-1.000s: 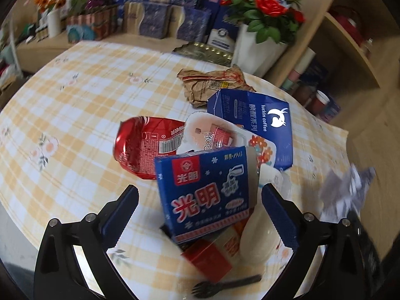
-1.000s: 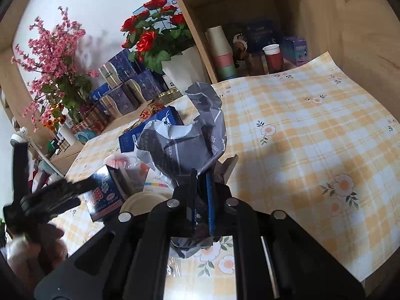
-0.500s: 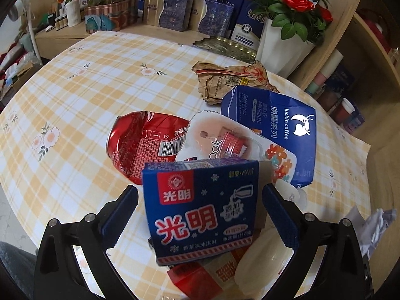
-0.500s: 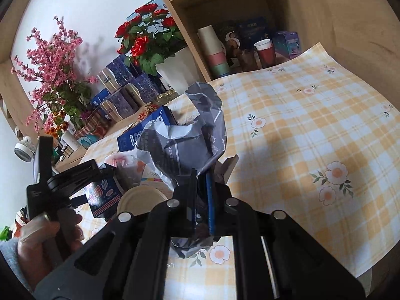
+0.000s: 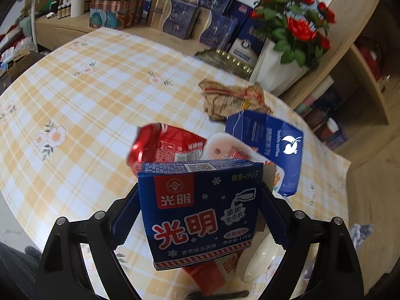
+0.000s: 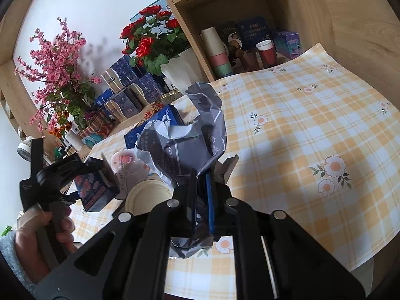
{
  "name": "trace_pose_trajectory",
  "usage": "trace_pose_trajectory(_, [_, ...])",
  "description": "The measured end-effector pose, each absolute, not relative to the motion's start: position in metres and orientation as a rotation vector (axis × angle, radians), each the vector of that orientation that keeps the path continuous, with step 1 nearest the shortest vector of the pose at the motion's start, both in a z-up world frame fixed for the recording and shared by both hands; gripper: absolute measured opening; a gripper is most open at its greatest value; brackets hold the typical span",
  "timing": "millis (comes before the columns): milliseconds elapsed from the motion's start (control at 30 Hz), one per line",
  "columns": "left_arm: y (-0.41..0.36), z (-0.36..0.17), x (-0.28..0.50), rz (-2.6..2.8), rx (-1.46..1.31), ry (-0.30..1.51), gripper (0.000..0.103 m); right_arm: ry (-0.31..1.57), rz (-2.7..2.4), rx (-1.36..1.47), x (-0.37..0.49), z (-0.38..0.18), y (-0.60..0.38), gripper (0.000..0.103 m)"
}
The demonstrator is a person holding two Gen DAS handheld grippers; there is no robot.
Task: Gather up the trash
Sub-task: 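Lift the foil wrapper with the right gripper and lower it over the brown bin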
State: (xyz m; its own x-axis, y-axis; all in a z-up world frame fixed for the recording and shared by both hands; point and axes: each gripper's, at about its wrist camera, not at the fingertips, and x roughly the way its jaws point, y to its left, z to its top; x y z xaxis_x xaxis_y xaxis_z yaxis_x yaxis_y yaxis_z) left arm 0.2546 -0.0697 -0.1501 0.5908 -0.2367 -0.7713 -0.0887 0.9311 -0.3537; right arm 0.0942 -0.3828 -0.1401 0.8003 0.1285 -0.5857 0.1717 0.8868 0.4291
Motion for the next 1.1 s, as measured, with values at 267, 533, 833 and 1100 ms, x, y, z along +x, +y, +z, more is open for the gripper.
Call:
trace_pose_trajectory(267, [-0.036,-0.125,0.212,-0.127,-0.351,0.899,0.087,0.658,0.017,0.464,0.084,-0.126,-0.36,0.01])
trace_pose_trajectory(533, [0.001,-0.112,0.161,-0.157,-0.314,0.85,0.087,0.688,0.051,0.431,0.064,-0.117,-0.332,0.01])
trace_pose_trajectory(833, [0.033,-0.109,0.105,-0.188,-0.282,0.798,0.087,0.703,0.083,0.326,0.024,-0.111,-0.288,0.01])
trace_pose_trajectory(1100, [0.053,-0.121,0.067,-0.191,-0.291,0.805,0.087,0.754,0.135,0.244,-0.013,-0.134,-0.247,0.01])
